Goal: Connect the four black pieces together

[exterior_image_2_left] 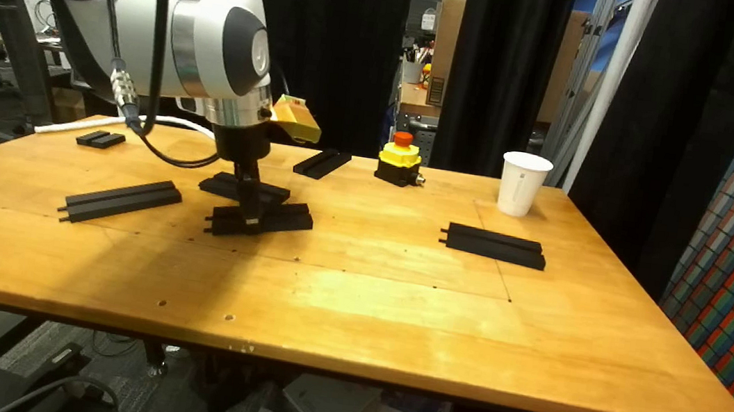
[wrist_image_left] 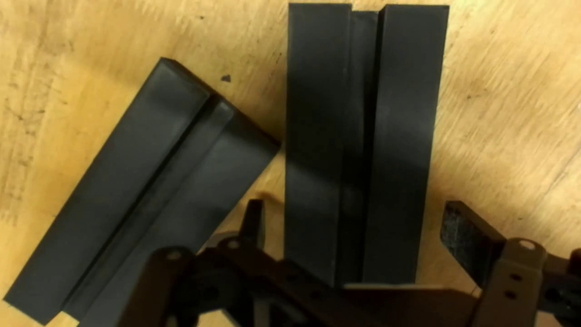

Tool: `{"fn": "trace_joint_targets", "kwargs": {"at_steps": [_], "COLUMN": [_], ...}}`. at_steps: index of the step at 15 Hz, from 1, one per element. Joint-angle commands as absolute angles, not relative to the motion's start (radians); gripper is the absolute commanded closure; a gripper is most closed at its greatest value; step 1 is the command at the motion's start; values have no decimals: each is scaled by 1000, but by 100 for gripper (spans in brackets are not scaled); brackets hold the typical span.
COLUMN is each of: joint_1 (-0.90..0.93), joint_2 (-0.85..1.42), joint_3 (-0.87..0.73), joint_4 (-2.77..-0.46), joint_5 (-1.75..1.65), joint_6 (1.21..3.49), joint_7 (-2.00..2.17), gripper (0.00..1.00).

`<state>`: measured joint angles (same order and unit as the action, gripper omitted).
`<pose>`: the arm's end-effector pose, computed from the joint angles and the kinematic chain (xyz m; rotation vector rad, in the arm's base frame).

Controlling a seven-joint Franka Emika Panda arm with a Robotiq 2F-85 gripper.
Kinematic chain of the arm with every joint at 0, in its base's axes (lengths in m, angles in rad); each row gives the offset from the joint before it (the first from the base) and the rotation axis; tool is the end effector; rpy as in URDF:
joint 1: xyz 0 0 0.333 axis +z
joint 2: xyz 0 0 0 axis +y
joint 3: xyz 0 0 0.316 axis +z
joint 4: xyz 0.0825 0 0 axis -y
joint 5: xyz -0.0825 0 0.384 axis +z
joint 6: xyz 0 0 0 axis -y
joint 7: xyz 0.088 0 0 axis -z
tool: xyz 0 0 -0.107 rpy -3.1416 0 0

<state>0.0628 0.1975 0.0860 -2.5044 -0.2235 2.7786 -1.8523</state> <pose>0.4692 0.0815 0.2144 1.3707 2.7089 -0.0020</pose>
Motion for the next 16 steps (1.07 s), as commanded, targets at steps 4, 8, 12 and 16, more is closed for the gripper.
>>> {"fn": "trace_joint_targets", "kwargs": {"at_steps": [4, 8, 12, 16], "joint_1": [53, 47, 36, -3], "joint_2": [234, 231, 225, 211], "joint_3": [80, 77, 61, 33], "joint_4": [-2468, -2462, -2453, -2434], "joint_5": [-271, -284, -298, -289], "joint_6": [2769, 2768, 2767, 2749], "joint_7": [-1821, -1822, -1815, -1829], "gripper": [19, 50, 54, 54]}}
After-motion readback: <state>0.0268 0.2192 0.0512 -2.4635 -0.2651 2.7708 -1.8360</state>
